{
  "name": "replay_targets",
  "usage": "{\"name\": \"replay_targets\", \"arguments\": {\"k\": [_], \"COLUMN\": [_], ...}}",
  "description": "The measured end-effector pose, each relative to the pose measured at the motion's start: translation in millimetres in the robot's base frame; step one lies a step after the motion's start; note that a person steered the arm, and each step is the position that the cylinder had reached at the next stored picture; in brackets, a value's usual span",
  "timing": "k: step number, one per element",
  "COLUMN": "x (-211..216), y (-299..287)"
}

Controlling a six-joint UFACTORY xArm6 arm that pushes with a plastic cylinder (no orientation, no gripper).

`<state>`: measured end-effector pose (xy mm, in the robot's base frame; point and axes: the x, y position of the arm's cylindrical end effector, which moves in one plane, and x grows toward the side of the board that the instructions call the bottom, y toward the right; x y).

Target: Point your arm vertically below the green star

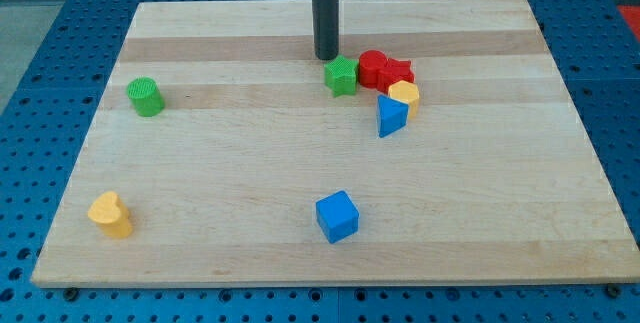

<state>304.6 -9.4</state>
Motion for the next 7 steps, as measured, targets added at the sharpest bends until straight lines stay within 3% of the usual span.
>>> {"name": "replay_targets", "arguments": {"k": [2,3,5,7], "x": [3.3,31.9,103.4,125.1], "y": [-80.2,-115.3,-111.1,-51.3]}}
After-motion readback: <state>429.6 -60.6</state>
